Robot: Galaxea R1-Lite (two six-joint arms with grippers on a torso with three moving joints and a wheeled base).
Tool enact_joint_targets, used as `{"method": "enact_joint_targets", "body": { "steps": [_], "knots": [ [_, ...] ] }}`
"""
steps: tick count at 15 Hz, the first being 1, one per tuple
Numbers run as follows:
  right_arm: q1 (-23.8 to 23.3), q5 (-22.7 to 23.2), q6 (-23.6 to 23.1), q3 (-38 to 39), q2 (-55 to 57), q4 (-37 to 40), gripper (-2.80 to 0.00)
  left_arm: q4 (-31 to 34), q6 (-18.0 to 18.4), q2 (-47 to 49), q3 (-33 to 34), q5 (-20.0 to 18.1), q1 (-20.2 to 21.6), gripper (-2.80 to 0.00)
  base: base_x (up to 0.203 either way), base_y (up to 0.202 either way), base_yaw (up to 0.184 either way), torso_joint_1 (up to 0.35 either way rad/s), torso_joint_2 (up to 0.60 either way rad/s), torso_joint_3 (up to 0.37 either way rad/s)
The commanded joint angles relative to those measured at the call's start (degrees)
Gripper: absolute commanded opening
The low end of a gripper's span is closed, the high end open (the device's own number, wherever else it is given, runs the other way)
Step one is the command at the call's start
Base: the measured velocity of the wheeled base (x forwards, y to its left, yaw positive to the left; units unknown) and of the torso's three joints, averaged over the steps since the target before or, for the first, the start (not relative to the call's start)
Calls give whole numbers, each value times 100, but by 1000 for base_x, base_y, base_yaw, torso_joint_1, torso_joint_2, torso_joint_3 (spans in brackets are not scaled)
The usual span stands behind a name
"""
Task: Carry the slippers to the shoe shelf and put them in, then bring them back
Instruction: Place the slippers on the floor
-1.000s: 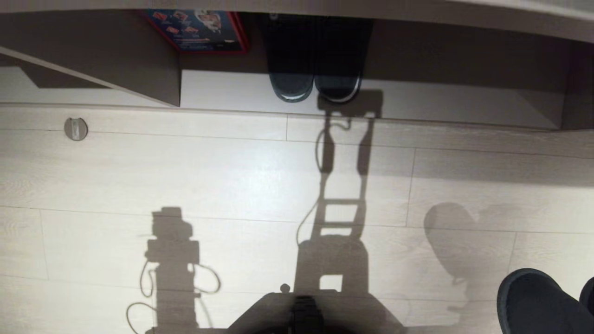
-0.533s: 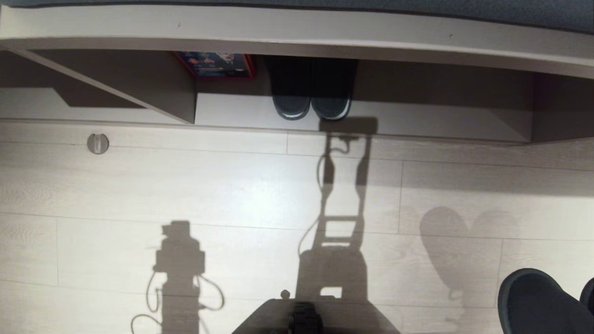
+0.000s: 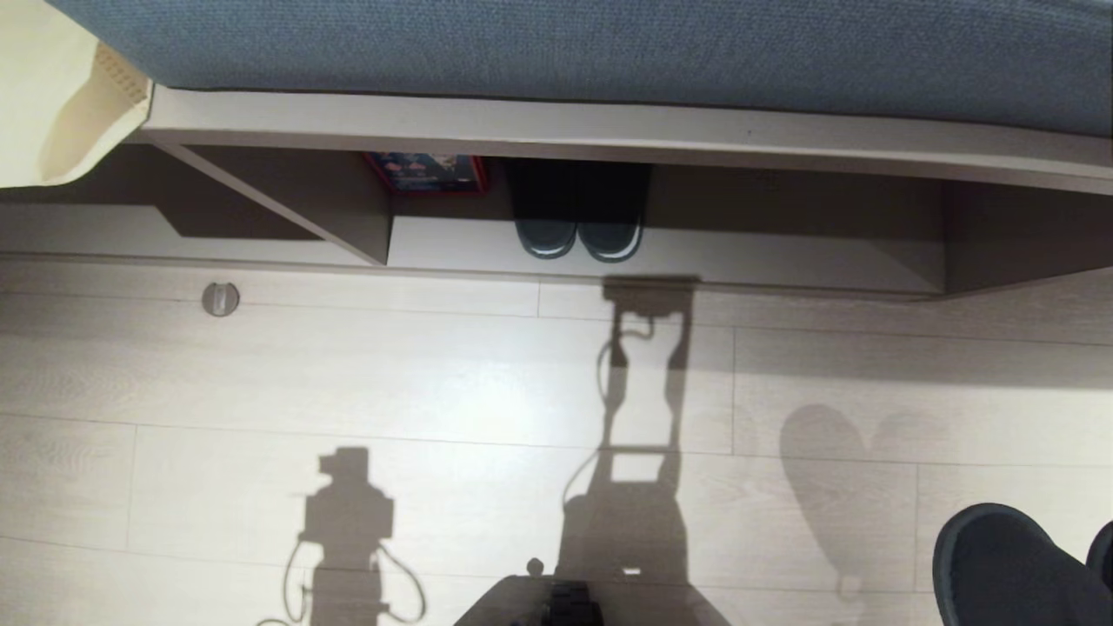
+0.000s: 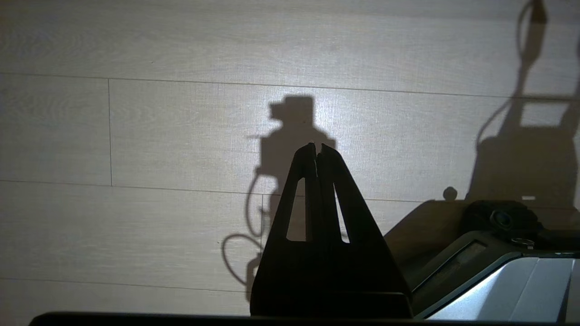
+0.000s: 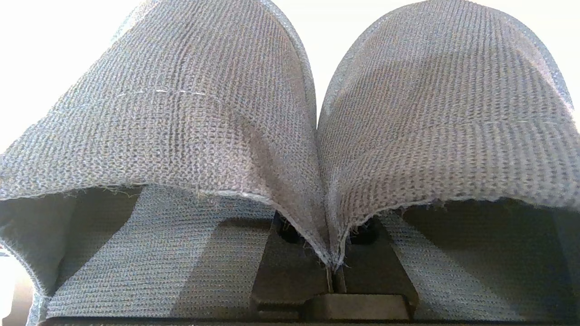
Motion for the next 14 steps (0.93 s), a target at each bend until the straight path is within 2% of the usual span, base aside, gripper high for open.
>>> {"method": "enact_joint_targets", "body": {
  "steps": [1, 14],
  "knots": [
    [1, -1, -4, 0, 4, -1, -280, -4, -2, 5, 9, 1, 0, -280, 0, 0, 0, 2, 2, 199],
    [1, 7, -4, 0, 4, -1, -280, -4, -11, 5, 9, 1, 0, -280, 0, 0, 0, 0, 2, 203]
  ]
}}
